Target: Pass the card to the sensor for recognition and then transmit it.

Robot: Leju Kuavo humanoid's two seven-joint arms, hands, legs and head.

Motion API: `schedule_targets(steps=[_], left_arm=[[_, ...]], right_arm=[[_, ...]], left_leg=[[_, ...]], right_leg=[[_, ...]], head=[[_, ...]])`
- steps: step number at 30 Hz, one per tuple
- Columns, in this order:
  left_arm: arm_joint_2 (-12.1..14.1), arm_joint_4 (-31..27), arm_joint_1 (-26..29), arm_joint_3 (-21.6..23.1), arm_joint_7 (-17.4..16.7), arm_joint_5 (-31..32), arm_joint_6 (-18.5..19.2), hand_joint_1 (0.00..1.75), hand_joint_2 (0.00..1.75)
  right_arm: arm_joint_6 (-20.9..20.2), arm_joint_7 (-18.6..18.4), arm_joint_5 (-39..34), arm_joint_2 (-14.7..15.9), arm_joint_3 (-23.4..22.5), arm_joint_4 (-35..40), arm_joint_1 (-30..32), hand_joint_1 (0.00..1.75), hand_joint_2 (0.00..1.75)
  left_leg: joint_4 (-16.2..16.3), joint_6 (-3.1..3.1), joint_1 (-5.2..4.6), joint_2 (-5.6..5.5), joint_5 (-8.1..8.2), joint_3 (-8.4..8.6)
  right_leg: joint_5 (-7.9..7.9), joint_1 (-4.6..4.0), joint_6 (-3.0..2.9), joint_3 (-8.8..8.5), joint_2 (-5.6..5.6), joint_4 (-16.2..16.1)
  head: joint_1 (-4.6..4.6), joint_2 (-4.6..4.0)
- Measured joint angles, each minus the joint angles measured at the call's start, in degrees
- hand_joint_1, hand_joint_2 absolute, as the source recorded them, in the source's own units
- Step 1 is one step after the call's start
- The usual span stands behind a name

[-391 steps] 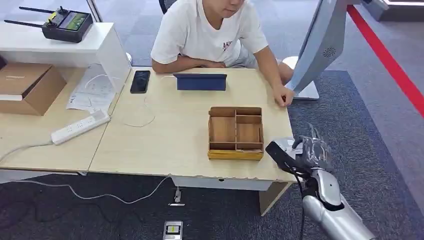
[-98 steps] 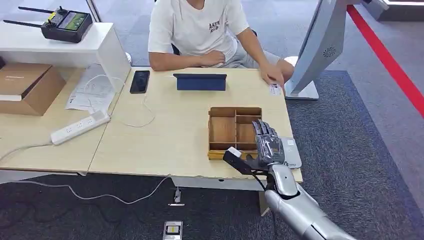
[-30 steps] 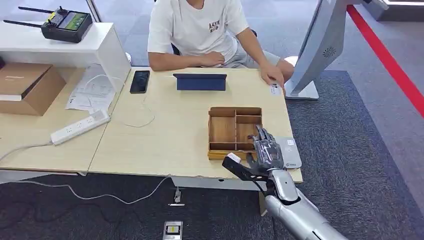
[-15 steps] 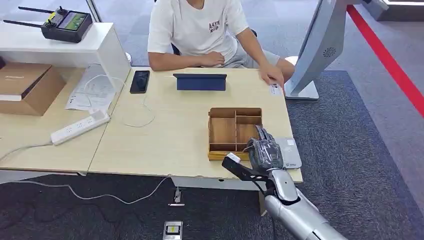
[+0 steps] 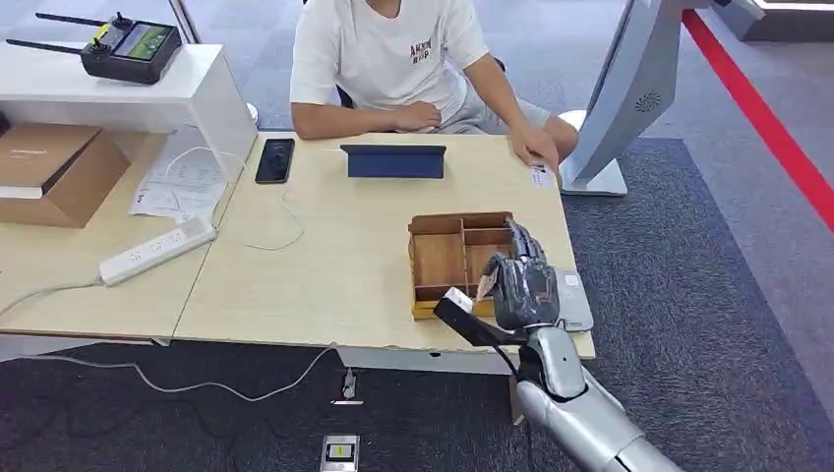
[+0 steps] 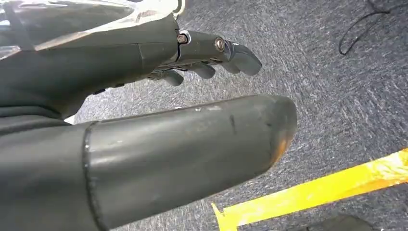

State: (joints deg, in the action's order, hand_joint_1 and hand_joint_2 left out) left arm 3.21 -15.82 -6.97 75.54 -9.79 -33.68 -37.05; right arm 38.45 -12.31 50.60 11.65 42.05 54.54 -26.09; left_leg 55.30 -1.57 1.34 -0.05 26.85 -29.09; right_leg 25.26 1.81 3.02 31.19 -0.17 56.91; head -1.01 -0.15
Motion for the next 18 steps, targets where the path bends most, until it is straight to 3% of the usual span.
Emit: schedule_targets(steps=[6,9,18], left_arm=[[0.0,0.0,0.01,0.0,0.17,-0.02,0.02,0.0,0.0],[0.04,0.0,0.02,0.0,0.68,0.46,0.37,0.0,0.0],[0.31,0.0,-0.09,0.15,1.55,3.0,1.16,0.0,0.0]], right_arm=[[0.28,-0.48,1.03,0.13,-0.46,2.47,-0.01,1.75,1.75],[-0.59,-2.66,4.85,1.49,-2.9,14.6,-0.03,1.75,1.75],[-7.53,-3.6,6.16,3.08,-4.2,22.83,-1.1,1.75,1.75]], left_leg=[[0.0,0.0,0.0,0.0,0.0,0.0],[0.01,0.0,0.0,0.0,0.0,0.02],[0.0,0.0,0.0,0.01,0.0,0.01]], right_leg=[[0.0,0.0,0.0,0.0,0.0,0.0],[0.0,0.0,0.0,-0.01,0.0,0.0],[-0.01,0.0,0.0,-0.02,0.0,0.0]], head=[[0.0,0.0],[-0.02,0.0],[0.0,0.0]])
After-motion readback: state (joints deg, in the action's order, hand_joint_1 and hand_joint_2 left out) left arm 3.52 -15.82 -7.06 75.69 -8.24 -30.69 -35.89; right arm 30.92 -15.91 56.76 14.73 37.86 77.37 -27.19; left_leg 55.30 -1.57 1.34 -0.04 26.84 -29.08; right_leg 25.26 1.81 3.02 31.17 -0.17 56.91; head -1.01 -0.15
